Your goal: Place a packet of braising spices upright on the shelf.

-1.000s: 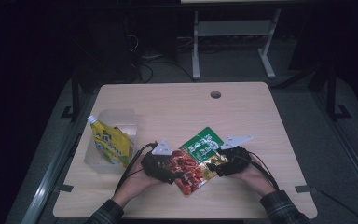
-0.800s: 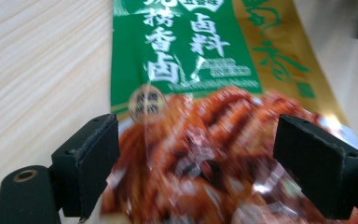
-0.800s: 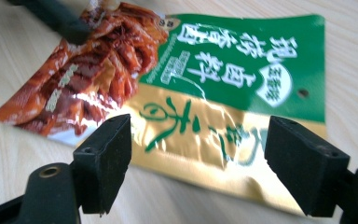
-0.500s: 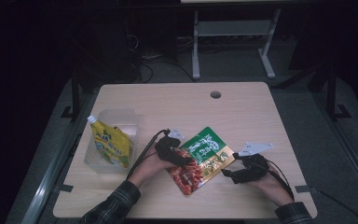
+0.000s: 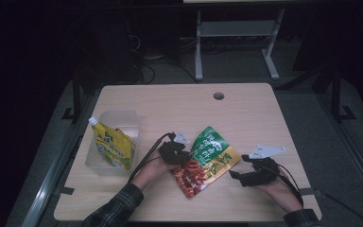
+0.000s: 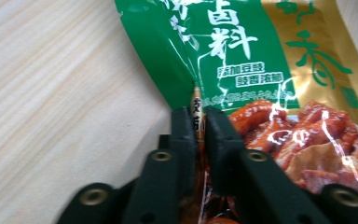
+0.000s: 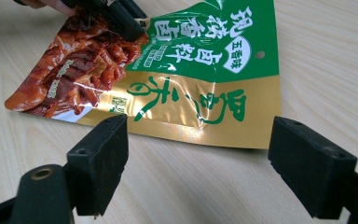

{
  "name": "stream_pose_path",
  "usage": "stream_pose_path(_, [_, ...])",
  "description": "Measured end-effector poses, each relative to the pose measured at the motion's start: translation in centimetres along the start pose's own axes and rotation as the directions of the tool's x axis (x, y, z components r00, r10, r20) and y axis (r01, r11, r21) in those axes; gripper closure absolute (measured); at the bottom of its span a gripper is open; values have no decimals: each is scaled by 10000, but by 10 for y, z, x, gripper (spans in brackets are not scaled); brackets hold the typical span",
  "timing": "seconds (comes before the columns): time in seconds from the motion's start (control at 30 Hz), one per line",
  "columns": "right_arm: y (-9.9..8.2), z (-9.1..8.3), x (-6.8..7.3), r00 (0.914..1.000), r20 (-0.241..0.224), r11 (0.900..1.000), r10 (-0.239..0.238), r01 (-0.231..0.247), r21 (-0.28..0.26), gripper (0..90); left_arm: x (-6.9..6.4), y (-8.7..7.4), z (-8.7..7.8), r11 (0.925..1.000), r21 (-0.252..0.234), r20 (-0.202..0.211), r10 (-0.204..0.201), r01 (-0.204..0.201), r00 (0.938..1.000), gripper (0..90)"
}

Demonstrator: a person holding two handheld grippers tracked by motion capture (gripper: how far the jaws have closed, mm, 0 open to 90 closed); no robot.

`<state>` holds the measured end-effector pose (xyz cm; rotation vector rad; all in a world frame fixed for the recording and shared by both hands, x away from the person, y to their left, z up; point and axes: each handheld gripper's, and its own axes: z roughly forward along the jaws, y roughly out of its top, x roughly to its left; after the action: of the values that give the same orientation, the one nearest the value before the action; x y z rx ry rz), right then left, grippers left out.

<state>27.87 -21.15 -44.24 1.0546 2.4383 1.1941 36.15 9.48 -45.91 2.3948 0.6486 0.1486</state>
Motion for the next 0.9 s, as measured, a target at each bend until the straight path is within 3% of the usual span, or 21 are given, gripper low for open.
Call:
stream_pose_path(0.07, [0,1,0,10000,-28,10000,16,-16,47,194,1,0,0,10000,-43,65,-68,68,10000,857])
stream_pose_path(0.23, [0,0,-2,9997,0,9997,254,-254,24,191,6,-6,-2,9937,-687,558,-843,881,9949,889])
stream_pose_path(0.4, [-2,1,-5,9989,39,9989,469,-469,21,191,10,-6,-10,9873,-1081,602,-1106,1166,9920,894])
stream_pose_path(0.53, [-1,4,-4,9983,-100,9984,566,-566,29,190,11,-6,-22,9740,-1672,546,-1456,1528,9878,896])
stream_pose_path(0.67, [0,7,-2,9976,-308,9981,619,-618,49,172,13,-4,-36,9633,-2159,468,-1528,1593,9872,897])
stream_pose_path(0.77, [1,10,0,9960,-488,9972,749,-747,42,168,14,-4,-46,9523,-2525,523,-1634,1713,9852,898])
stream_pose_path(0.8, [2,12,0,9956,-571,9972,740,-742,-6,167,13,-3,-49,9456,-2708,569,-1712,1802,9836,898])
stream_pose_path(0.9, [7,18,1,9945,-651,9963,823,-838,-204,153,11,1,-58,9362,-3047,594,-1646,1749,9846,898])
